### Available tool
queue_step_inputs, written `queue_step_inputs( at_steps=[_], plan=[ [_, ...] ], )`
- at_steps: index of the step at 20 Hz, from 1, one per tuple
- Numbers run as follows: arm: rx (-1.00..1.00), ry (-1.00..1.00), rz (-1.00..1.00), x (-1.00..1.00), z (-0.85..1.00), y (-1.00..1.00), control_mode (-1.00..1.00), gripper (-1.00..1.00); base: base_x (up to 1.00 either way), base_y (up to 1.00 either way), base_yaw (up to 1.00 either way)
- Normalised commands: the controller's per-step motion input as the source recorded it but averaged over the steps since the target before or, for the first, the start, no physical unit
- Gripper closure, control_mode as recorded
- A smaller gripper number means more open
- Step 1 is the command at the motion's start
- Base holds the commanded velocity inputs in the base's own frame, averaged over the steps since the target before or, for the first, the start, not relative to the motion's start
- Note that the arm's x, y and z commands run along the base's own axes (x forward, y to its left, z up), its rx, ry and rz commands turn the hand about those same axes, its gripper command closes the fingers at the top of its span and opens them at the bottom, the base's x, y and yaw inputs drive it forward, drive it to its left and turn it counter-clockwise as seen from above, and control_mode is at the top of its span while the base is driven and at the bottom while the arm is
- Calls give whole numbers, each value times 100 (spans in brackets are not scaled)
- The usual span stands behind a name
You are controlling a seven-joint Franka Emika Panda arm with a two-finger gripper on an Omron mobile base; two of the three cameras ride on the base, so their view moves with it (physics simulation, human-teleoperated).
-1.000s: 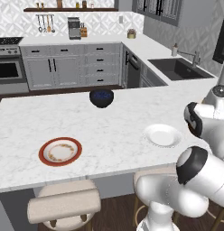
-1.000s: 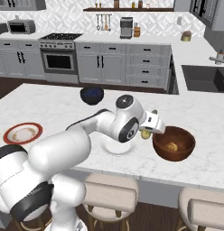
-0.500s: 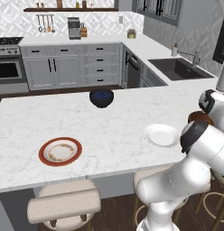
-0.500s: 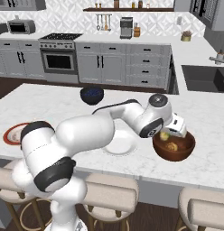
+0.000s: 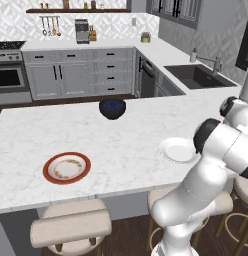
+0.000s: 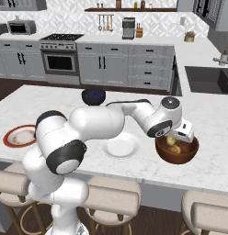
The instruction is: Pick the chicken drumstick and cucumber from their plates and place them in the bowl. Then put the bowl in the fridge.
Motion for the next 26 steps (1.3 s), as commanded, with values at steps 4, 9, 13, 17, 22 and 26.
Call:
queue_step_inputs(
  at_steps=[4,9,13,17,22,26],
  plan=[
    [0,2,0,14,-48,0,-100,100,0,0,0],
    [0,3,0,17,-45,0,-100,-100,0,0,0],
    [0,2,0,15,-17,0,-100,-100,0,0,0],
    [0,0,0,2,1,0,-100,-100,0,0,0],
    [0,-6,0,-12,32,0,-100,-100,0,0,0],
    [0,-9,-7,-93,67,0,-100,-100,0,0,0]
  ],
)
